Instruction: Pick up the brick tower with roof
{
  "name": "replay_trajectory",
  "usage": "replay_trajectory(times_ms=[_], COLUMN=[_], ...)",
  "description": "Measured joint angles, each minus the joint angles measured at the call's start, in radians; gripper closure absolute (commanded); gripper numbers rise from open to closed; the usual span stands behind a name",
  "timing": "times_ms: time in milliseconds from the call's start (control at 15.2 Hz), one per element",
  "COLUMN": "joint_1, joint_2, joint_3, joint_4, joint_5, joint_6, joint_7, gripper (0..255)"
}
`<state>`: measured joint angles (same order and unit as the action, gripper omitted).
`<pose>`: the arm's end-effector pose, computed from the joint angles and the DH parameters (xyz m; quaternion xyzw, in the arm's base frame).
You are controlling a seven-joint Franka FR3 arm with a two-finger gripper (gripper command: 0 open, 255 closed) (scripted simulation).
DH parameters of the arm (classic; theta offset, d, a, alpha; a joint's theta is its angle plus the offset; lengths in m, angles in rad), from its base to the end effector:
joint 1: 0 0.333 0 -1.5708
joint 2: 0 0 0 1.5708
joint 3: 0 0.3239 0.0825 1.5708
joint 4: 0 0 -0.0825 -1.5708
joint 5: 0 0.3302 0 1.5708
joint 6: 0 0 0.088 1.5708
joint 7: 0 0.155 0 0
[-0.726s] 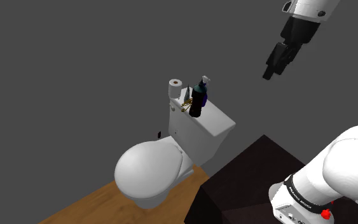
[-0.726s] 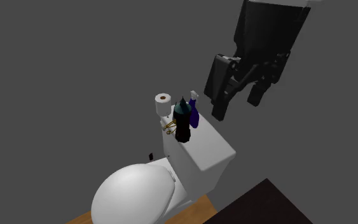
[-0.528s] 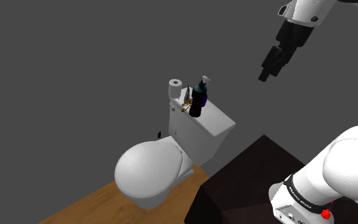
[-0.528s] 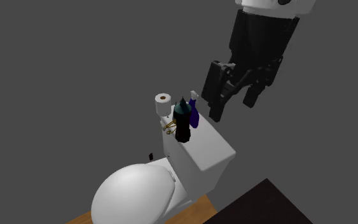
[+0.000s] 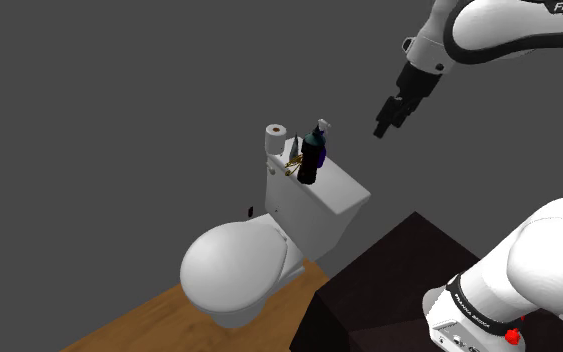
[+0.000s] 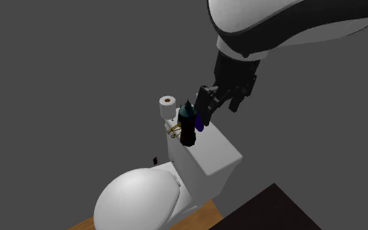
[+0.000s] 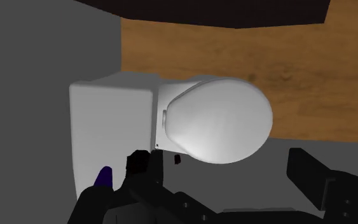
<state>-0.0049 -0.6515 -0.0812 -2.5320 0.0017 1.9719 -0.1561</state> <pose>0.3096 -0.0282 0.4715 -0.9978 -0.0418 -0.0474 0.0202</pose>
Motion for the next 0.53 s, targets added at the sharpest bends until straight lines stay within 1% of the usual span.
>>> replay_trajectory(times_ms=[264, 528], joint_1=[-0.008, -0.009], joint_2=[0.112, 0.243], joint_3=[-0.022, -0.035], joint_4=[-0.015, -0.005], joint_5=[-0.025, -0.04], joint_6=[0.18, 0.352], joint_7=[-0.038, -0.064], gripper=[0, 0])
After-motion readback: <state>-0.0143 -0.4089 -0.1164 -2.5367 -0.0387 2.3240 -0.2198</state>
